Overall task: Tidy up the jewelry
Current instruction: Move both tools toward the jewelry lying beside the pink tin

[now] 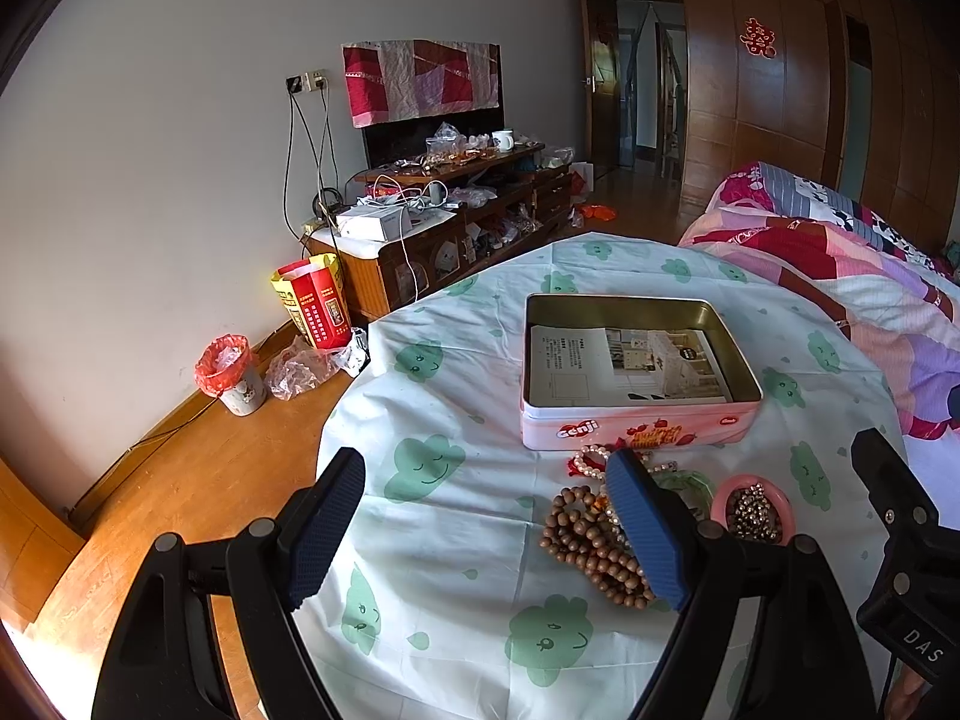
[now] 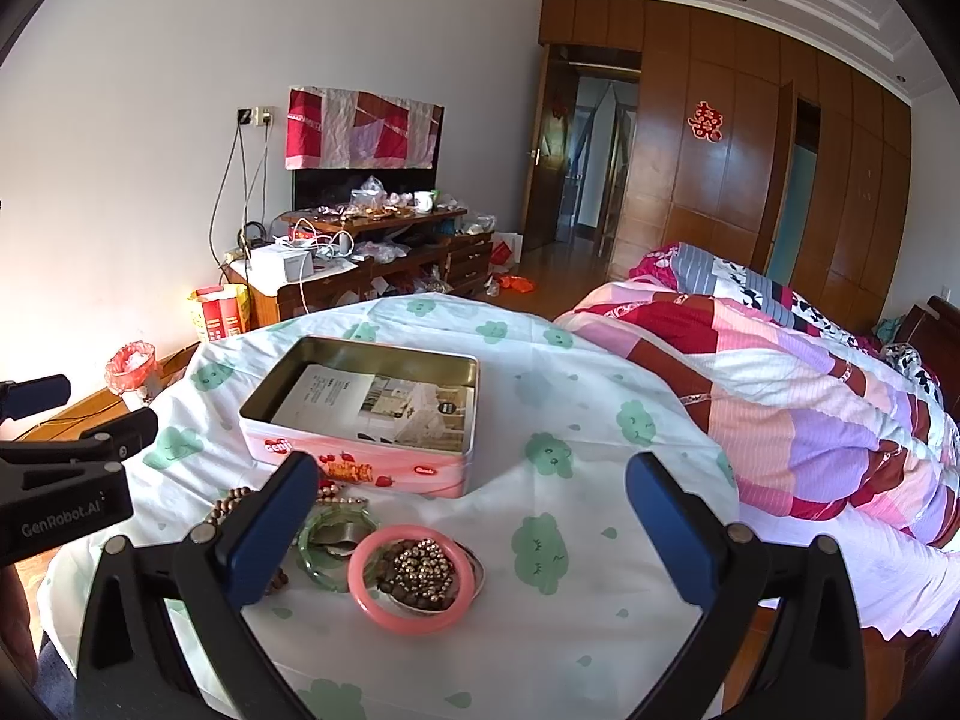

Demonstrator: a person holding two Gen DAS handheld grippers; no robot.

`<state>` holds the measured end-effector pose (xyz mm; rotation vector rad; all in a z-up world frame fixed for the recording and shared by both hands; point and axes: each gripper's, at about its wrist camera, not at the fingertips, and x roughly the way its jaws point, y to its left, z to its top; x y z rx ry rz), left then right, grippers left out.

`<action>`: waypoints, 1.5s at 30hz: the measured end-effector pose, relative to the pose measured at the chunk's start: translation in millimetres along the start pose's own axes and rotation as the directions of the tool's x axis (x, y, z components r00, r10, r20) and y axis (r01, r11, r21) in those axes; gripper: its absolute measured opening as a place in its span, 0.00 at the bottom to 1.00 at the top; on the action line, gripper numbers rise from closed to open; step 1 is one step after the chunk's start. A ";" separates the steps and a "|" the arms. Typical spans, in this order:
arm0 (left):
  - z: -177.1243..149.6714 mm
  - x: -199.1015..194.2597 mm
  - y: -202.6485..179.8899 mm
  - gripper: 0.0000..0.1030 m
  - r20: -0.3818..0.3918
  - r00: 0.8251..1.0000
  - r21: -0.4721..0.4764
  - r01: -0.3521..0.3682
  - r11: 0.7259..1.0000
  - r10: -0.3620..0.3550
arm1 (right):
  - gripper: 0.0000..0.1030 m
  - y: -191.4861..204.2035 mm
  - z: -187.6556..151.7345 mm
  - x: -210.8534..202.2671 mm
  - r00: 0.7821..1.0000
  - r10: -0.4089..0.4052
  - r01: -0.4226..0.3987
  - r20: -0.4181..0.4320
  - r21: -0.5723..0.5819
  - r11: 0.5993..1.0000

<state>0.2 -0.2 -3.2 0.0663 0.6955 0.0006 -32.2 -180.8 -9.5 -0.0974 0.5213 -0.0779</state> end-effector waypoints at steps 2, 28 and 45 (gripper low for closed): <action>0.1 -0.1 0.3 0.80 0.001 1.000 0.002 0.000 1.000 0.000 | 1.00 0.7 -0.3 0.2 1.000 -0.001 0.001 0.000 -0.002 1.000; -2.6 7.2 0.2 0.80 -0.006 1.000 -0.001 -0.006 1.000 0.006 | 1.00 -3.6 -3.2 2.3 1.000 -0.005 0.005 -0.010 0.000 1.000; -2.5 10.2 3.4 0.80 -0.011 1.000 -0.005 -0.011 1.000 0.011 | 1.00 -4.1 -3.4 2.9 1.000 -0.005 0.005 -0.012 -0.002 1.000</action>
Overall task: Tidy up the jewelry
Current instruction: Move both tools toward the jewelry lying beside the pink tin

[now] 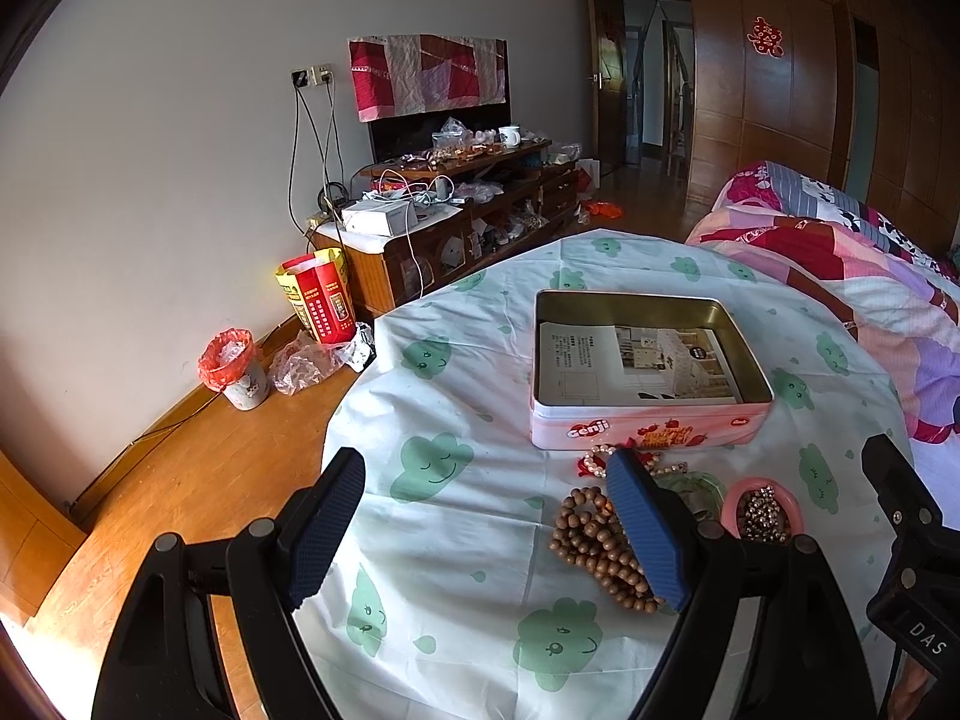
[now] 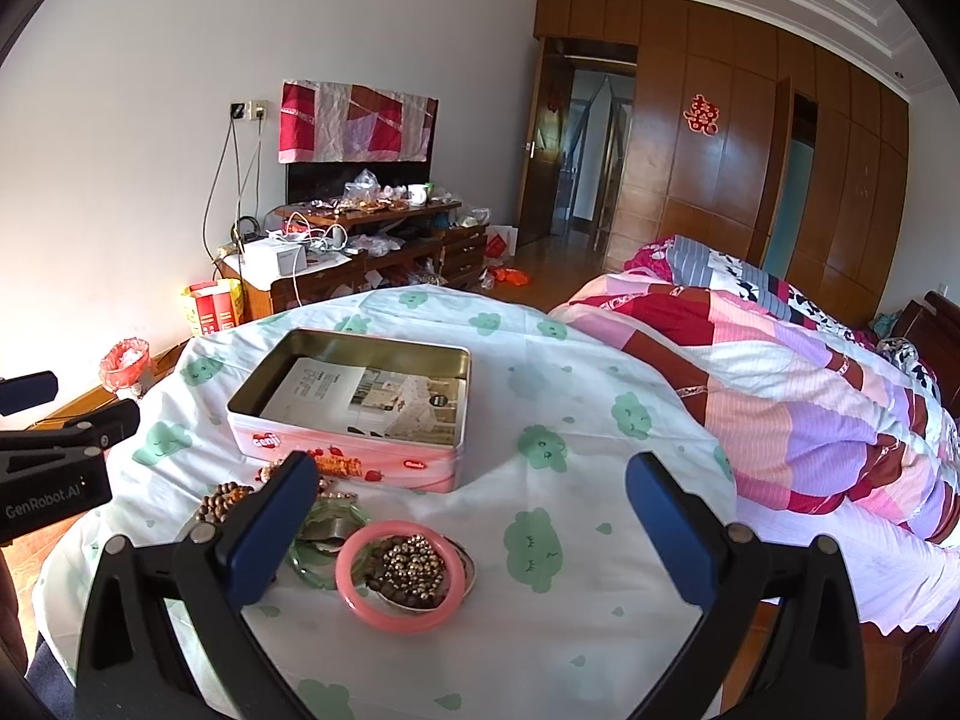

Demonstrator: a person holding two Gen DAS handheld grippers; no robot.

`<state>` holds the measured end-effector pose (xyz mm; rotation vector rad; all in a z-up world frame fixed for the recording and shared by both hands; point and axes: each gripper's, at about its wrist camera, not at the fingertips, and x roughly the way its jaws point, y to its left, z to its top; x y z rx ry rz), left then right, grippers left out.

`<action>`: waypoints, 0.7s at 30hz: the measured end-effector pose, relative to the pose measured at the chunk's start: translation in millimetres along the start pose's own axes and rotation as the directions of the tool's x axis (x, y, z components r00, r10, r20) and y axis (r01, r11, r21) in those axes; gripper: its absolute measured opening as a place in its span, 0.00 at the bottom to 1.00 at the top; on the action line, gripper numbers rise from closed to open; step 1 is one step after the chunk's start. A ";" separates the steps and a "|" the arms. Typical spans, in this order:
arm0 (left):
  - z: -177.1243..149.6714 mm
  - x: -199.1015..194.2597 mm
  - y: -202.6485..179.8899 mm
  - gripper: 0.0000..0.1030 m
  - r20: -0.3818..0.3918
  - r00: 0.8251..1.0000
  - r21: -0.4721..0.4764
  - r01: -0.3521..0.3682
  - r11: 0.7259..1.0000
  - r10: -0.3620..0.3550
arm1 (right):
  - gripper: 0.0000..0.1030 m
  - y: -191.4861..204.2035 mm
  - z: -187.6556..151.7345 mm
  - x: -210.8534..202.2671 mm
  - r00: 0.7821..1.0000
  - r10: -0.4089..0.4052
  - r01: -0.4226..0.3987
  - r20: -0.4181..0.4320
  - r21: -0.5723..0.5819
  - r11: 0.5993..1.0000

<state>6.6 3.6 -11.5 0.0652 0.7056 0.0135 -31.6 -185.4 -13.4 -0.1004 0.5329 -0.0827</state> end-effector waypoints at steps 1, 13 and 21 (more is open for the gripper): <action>0.3 -0.8 -0.7 0.80 0.000 1.000 -0.001 0.001 1.000 -0.001 | 1.00 0.0 0.0 0.0 1.000 0.000 0.000 0.000 -0.001 1.000; -3.6 7.1 -0.3 0.80 -0.016 1.000 0.007 -0.012 1.000 0.012 | 1.00 -4.1 -6.7 4.3 1.000 -0.001 0.001 -0.014 0.001 1.000; -10.3 34.8 10.6 0.80 -0.065 0.996 -0.010 -0.054 0.999 0.053 | 1.00 -3.9 -20.9 21.6 0.998 -0.028 0.027 -0.052 -0.028 0.999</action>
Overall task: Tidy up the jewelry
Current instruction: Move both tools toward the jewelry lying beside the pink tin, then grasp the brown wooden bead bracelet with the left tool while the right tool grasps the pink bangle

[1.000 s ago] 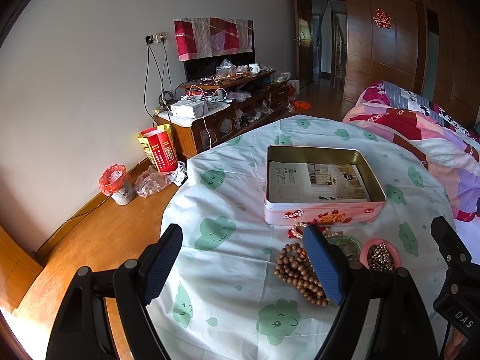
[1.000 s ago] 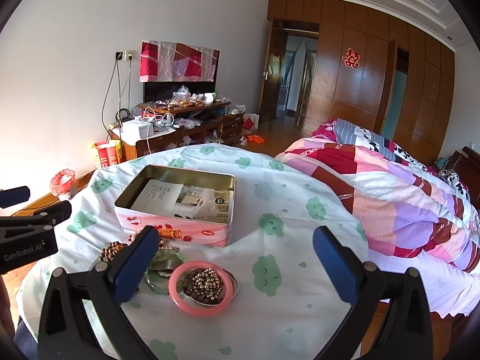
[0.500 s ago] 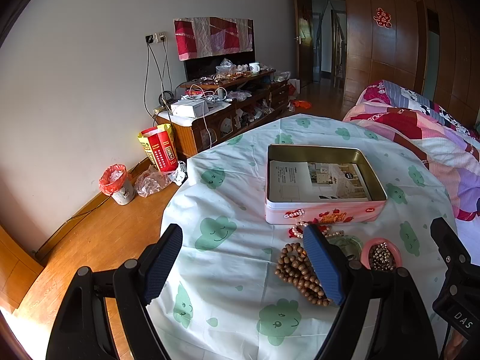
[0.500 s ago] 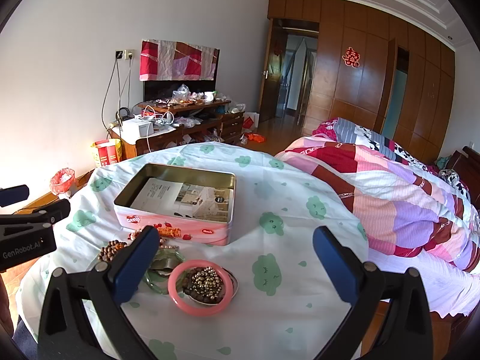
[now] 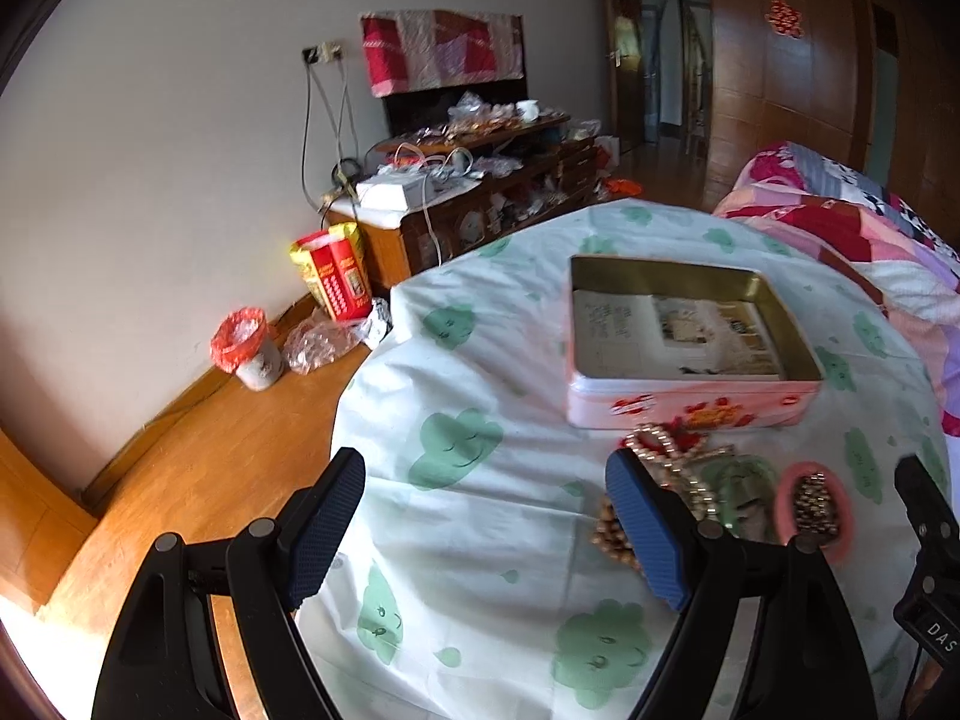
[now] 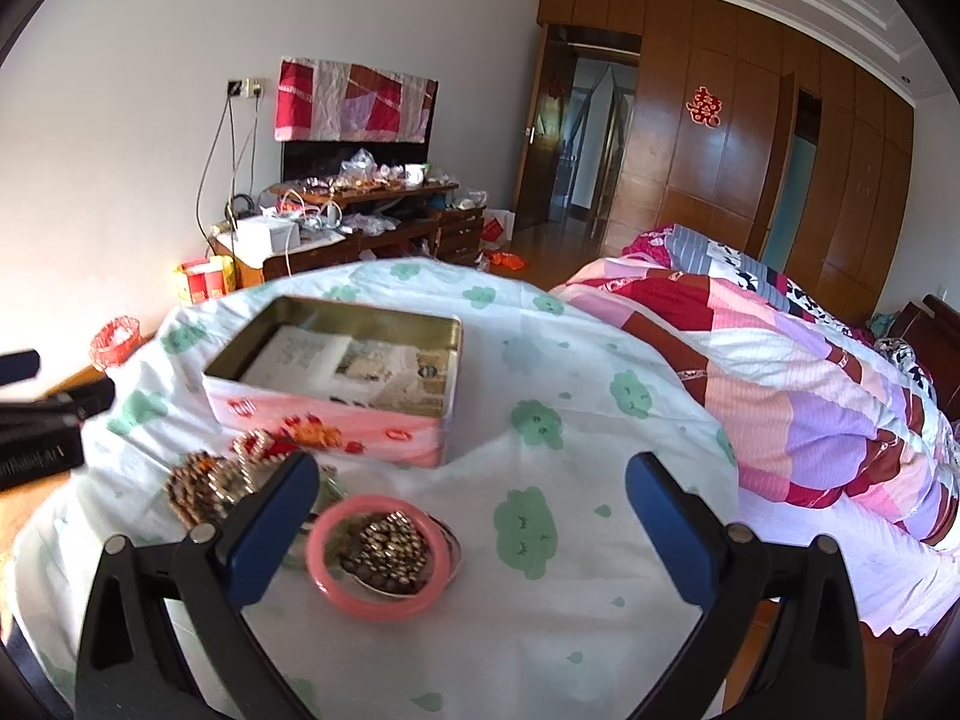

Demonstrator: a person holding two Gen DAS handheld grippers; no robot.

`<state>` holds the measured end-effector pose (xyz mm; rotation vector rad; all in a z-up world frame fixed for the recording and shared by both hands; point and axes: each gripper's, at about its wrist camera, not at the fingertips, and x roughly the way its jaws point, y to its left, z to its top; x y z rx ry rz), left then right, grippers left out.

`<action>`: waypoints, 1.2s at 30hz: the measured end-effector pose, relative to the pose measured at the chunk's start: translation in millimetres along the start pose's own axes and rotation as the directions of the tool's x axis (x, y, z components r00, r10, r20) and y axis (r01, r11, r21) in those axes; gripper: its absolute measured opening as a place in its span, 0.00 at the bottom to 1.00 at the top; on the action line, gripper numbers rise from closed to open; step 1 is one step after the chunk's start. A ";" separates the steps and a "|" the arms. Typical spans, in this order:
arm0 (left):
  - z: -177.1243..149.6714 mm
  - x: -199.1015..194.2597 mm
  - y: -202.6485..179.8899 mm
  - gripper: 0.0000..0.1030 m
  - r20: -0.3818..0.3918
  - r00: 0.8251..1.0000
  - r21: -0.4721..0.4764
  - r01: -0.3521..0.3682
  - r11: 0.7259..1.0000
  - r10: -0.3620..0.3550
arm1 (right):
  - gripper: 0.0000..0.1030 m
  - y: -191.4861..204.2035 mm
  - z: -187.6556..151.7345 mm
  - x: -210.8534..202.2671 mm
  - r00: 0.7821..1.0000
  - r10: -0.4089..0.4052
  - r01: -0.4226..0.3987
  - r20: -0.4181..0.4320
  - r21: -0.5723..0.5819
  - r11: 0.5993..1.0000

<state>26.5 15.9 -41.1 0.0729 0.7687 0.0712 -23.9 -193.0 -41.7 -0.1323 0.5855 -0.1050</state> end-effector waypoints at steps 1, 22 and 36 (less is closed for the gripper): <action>-1.7 4.9 2.3 0.80 -0.012 1.000 -0.010 0.002 1.000 -0.002 | 1.00 -0.6 -2.8 3.5 1.000 -0.002 0.002 -0.010 -0.003 1.000; -32.6 19.2 -54.7 0.80 -0.099 0.980 0.120 0.183 0.976 -0.172 | 1.00 -2.3 -25.5 30.6 0.997 0.025 -0.025 -0.068 0.003 1.000; -29.7 50.9 -21.7 0.82 -0.134 0.988 0.080 0.086 0.993 -0.075 | 1.00 3.0 -28.9 33.9 0.995 0.034 -0.036 -0.089 -0.024 0.999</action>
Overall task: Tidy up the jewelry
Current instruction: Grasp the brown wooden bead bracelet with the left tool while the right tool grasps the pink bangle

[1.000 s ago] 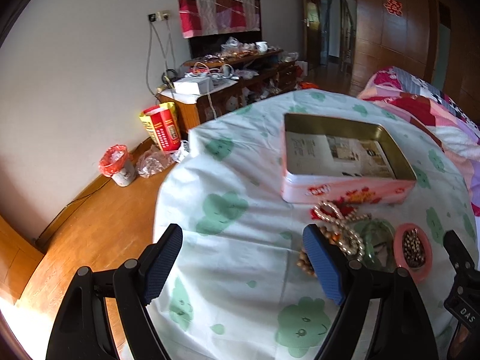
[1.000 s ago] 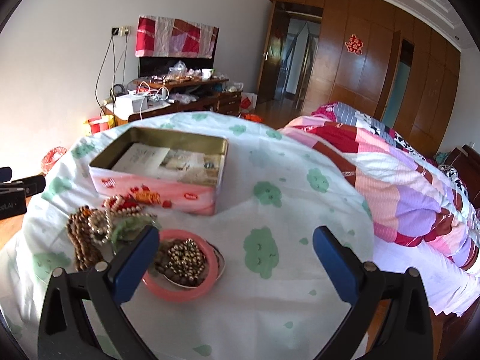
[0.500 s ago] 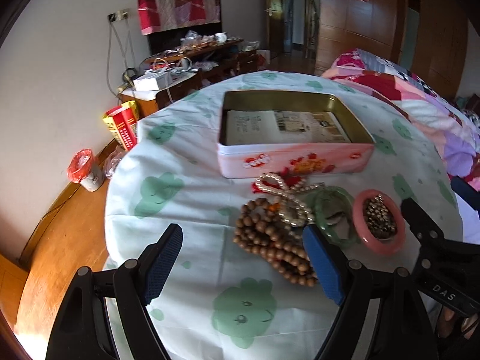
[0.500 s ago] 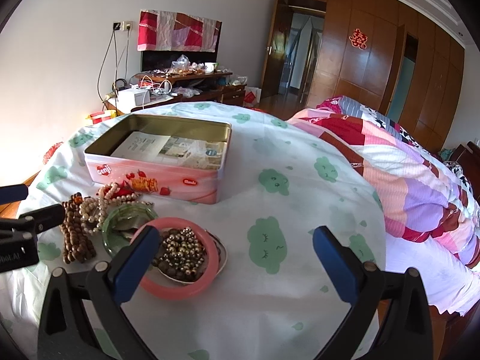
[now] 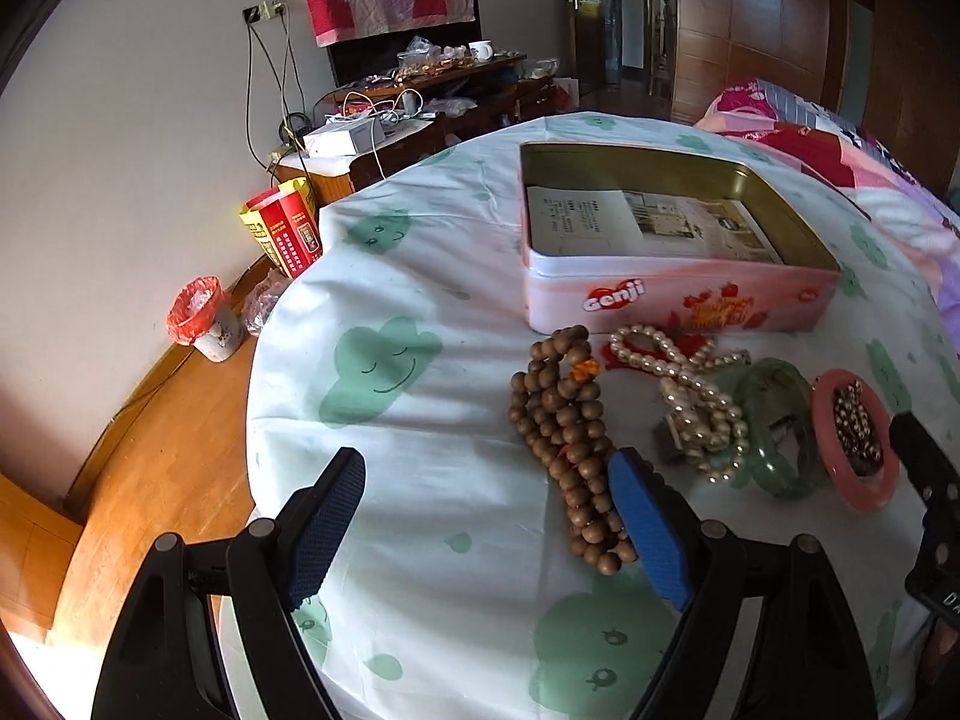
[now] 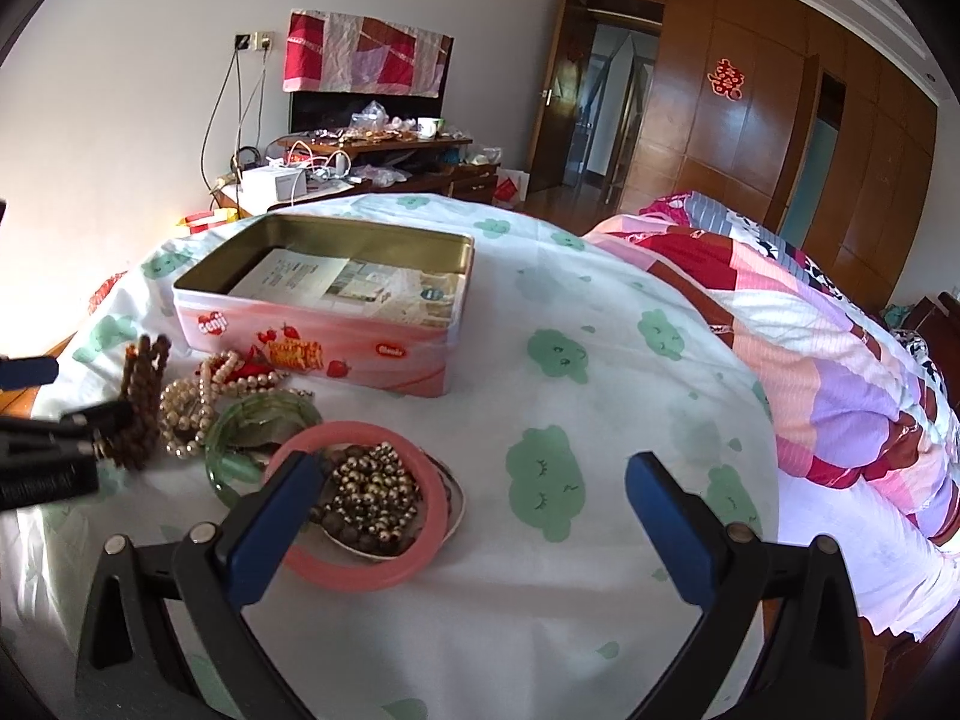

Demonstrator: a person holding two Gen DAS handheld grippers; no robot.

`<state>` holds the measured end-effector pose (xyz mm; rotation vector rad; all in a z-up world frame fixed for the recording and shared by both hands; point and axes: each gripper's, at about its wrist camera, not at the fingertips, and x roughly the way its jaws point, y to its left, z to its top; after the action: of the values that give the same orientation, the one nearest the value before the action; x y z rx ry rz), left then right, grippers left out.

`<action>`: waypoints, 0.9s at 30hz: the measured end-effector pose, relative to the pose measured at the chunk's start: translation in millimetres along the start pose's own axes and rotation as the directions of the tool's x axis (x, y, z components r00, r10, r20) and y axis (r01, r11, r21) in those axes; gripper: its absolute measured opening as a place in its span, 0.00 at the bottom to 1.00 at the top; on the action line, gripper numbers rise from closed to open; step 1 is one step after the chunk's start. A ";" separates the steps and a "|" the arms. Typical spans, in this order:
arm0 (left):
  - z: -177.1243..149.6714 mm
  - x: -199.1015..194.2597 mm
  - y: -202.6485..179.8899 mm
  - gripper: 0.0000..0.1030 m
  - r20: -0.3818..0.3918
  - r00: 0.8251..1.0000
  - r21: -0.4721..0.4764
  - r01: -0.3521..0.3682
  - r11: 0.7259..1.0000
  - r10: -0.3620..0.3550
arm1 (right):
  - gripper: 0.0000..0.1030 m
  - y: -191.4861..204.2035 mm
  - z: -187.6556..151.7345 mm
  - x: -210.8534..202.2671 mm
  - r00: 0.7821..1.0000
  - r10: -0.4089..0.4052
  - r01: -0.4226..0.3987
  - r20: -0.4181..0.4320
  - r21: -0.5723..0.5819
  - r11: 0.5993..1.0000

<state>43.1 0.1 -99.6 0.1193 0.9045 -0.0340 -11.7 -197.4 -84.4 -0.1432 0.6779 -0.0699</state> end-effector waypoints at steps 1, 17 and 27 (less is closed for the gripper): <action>0.0 0.7 -1.1 0.81 0.002 1.000 0.003 0.007 1.000 -0.007 | 1.00 1.0 -0.5 1.1 1.000 0.002 -0.002 -0.002 -0.003 1.000; 8.8 4.8 -12.2 0.17 0.023 0.992 0.059 0.119 0.991 -0.120 | 1.00 -3.4 -4.3 11.6 1.000 0.000 0.000 -0.015 0.017 1.000; 10.0 2.0 11.0 0.17 0.036 0.994 0.013 0.099 0.995 -0.099 | 1.00 -5.0 -1.1 13.3 0.995 0.101 -0.100 -0.020 0.029 0.995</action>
<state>53.1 9.8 -94.1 0.0835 0.8736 -0.1330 -2.2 -204.0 -92.7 -0.0810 0.7041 0.0157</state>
